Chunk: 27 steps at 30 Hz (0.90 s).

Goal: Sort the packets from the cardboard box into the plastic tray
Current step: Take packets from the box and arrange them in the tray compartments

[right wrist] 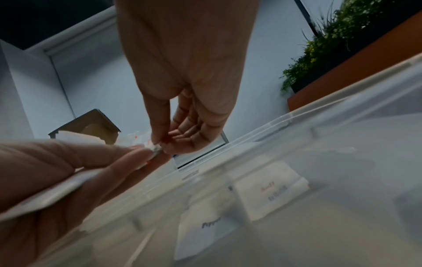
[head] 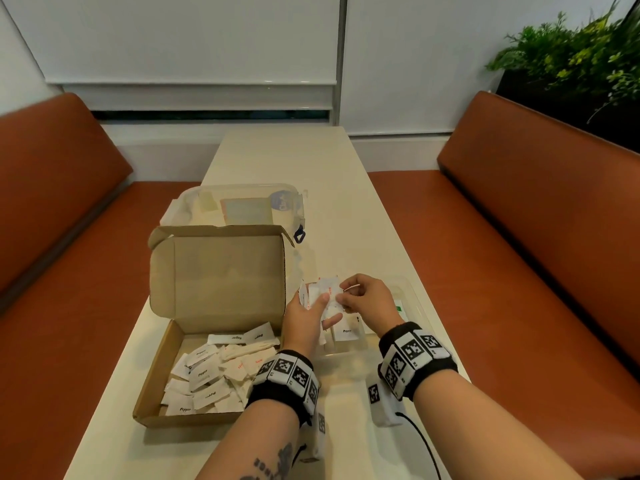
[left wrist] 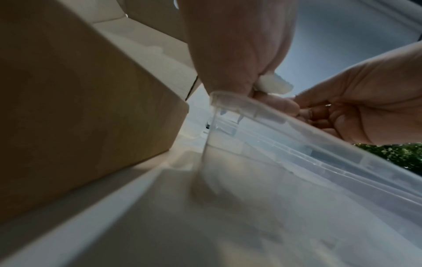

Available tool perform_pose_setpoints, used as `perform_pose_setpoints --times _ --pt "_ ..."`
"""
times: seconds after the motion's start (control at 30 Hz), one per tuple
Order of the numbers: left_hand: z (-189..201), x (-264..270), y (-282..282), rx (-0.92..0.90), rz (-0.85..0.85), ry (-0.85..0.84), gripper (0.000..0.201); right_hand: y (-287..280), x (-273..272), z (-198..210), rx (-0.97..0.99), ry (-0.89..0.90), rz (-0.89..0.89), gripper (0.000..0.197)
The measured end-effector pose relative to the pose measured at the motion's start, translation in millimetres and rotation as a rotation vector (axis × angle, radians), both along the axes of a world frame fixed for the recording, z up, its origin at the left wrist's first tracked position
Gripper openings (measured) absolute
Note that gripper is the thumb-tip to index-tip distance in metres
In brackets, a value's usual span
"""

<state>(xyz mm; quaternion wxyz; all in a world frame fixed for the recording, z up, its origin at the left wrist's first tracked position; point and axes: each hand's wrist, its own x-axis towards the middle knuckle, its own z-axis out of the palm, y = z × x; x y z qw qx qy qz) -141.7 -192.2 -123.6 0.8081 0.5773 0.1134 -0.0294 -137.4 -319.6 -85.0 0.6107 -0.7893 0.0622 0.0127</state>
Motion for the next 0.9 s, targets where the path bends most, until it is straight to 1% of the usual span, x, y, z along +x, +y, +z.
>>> perform_pose_setpoints --times 0.1,0.2,0.27,0.33,0.4,0.5,0.53,0.57,0.63,0.7,0.77,0.83,0.9 --pt "3 -4 0 0.023 -0.067 0.016 0.032 -1 -1 1 -0.014 -0.018 0.007 0.014" --pt "6 -7 -3 0.001 -0.076 0.028 0.045 -5 0 3 0.013 -0.010 -0.039 0.017" --pt "7 -8 -5 -0.021 -0.064 0.027 0.041 -9 0 3 0.031 0.007 -0.052 0.019" --pt "10 -10 -7 -0.030 -0.048 0.019 0.027 -13 1 3 0.034 0.018 -0.055 0.019" --pt "14 -12 -9 -0.021 -0.026 0.009 0.021 -16 0 4 0.021 0.020 -0.052 0.016" --pt "15 -13 -12 0.030 0.025 0.001 0.025 -23 -2 3 0.017 -0.017 -0.070 0.002" --pt "16 -13 -13 0.043 0.053 -0.002 0.027 -27 -2 2 -0.008 -0.033 -0.090 0.003" --pt "16 -12 -14 0.049 0.083 -0.010 0.030 -32 -2 1 -0.058 -0.041 -0.109 0.006" --pt "17 -12 -15 0.044 0.129 -0.024 0.033 -45 -2 -2 -0.235 -0.026 -0.113 0.014" --pt "19 -13 -16 0.051 0.145 -0.022 0.034 -55 -4 -6 -0.433 0.006 -0.055 0.021" --pt "20 -14 -16 0.071 0.137 -0.017 0.035 -61 -6 -10 -0.568 0.031 0.017 0.019" --pt "21 -16 -17 0.083 0.123 -0.014 0.034 -62 -8 -15 -0.633 0.063 0.081 0.010" --pt "23 -17 -17 0.087 0.115 -0.007 0.034 -60 -8 -19 -0.703 0.087 0.144 0.005"
